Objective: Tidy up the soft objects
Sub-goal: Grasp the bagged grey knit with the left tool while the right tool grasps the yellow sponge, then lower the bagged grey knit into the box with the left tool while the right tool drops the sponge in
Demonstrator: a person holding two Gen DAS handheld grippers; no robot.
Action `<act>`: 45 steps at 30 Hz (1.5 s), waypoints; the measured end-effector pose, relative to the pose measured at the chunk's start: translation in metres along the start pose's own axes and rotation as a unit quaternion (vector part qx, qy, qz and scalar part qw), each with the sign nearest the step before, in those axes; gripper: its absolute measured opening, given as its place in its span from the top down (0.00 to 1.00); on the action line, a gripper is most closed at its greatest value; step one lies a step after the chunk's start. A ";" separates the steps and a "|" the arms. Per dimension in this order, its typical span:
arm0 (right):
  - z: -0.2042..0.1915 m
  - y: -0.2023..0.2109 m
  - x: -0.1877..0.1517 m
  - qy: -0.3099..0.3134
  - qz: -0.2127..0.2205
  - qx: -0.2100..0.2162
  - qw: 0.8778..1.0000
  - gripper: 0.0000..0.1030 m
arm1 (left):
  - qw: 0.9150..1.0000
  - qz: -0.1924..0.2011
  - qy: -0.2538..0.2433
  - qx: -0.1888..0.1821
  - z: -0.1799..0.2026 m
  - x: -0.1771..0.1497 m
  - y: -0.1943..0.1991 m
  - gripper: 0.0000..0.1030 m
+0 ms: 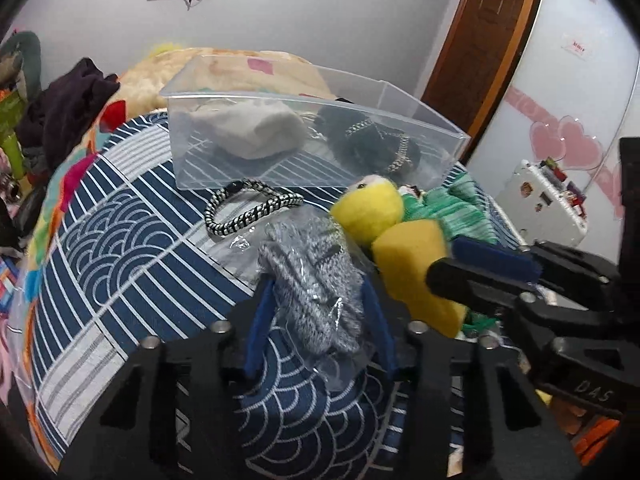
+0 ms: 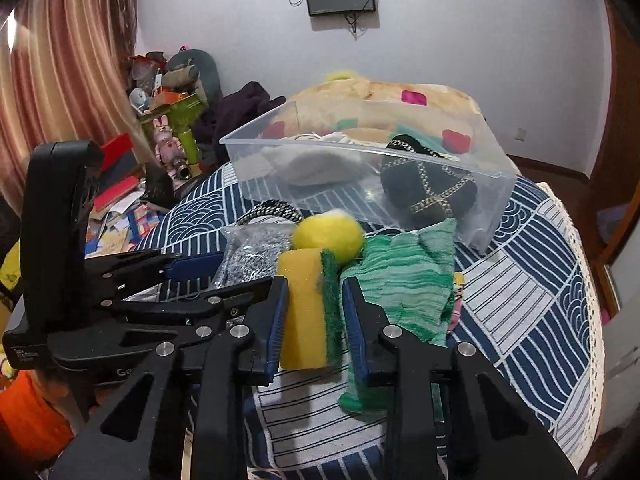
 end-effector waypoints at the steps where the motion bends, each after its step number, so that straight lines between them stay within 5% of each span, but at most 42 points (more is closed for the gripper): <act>1: -0.001 0.000 0.000 0.000 -0.002 0.003 1.000 0.75 | 1.000 0.000 0.001 -0.003 0.000 -0.001 0.001 0.65; 8: -0.001 -0.002 -0.003 -0.006 -0.013 0.021 1.000 0.75 | 1.000 0.010 -0.011 -0.004 0.011 -0.004 0.015 0.76; 12: -0.005 -0.006 -0.006 0.000 -0.025 0.030 0.999 0.64 | 1.000 0.019 -0.022 0.001 0.016 -0.005 0.026 0.78; 22: -0.006 -0.004 -0.007 -0.004 -0.021 0.051 0.998 0.74 | 0.998 0.055 -0.032 0.006 0.019 0.005 0.053 0.78; 33: 0.009 0.024 0.012 -0.027 0.034 0.022 0.999 0.78 | 0.994 0.100 -0.042 0.019 0.017 0.027 0.081 0.78; 45: 0.039 0.057 0.073 -0.062 0.131 -0.028 0.989 0.78 | 0.986 0.145 -0.069 0.031 0.019 0.079 0.084 0.78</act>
Point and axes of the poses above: each gripper's, at about its wrist camera, not at the fingertips, and y roughly against the way its jaws point, z to its right, x to its top, the point moved 2 cm from there along -y, roughly the way its jaws point, and after that the axes turned 13 degrees about -x, right-handed, at the moved point
